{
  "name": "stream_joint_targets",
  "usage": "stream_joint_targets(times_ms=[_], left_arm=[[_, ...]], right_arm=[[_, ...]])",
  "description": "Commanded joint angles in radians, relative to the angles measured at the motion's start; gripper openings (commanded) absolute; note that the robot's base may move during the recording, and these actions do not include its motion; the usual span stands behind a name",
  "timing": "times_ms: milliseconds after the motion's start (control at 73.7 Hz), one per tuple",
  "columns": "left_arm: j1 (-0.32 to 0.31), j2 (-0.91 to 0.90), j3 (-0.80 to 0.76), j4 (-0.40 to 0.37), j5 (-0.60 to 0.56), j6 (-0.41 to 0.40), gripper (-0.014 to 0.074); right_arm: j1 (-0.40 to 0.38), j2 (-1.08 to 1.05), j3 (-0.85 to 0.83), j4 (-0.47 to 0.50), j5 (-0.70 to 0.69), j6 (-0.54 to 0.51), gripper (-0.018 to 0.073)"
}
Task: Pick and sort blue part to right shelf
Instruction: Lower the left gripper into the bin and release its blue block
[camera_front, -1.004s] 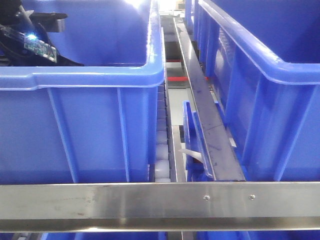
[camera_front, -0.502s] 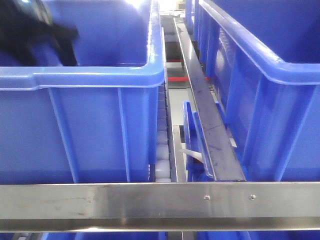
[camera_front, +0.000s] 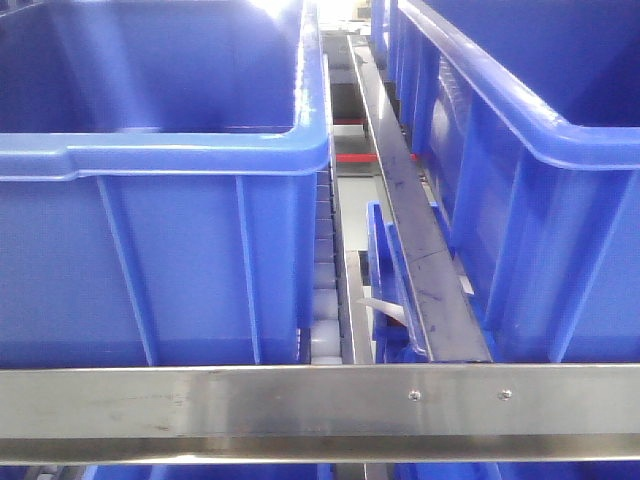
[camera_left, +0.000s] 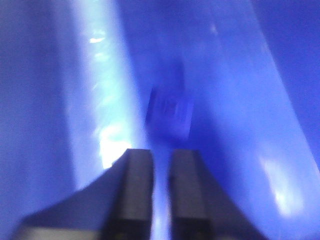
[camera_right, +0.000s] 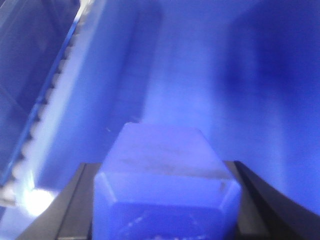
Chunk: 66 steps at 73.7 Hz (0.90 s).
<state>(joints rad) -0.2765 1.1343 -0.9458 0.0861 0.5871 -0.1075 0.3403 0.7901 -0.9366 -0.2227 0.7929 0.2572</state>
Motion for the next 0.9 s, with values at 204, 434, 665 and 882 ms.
stream_joint_targets(times_ms=[204, 434, 665, 882], left_arm=[[-0.007, -0.341, 0.16, 0.041, -0.135, 0.001, 0.0127], [-0.007, -0.564, 0.252, 0.057, -0.129, 0.001, 0.0127], [-0.007, -0.713, 0.271, 0.057, -0.065, 0.001, 0.0127], [-0.007, -0.784, 0.271, 0.057, 0.01, 0.001, 0.0127]], right_arm=[[-0.108, 0.335, -0.253, 0.034, -0.02, 0.001, 0.0209], [-0.275, 0.537, -0.375, 0.103, 0.012, -0.144, 0.0209], [-0.317, 0.747, -0.447, 0.116, -0.039, -0.22, 0.0209], [-0.317, 0.914, -0.463, 0.106, -0.159, -0.236, 0.0209]])
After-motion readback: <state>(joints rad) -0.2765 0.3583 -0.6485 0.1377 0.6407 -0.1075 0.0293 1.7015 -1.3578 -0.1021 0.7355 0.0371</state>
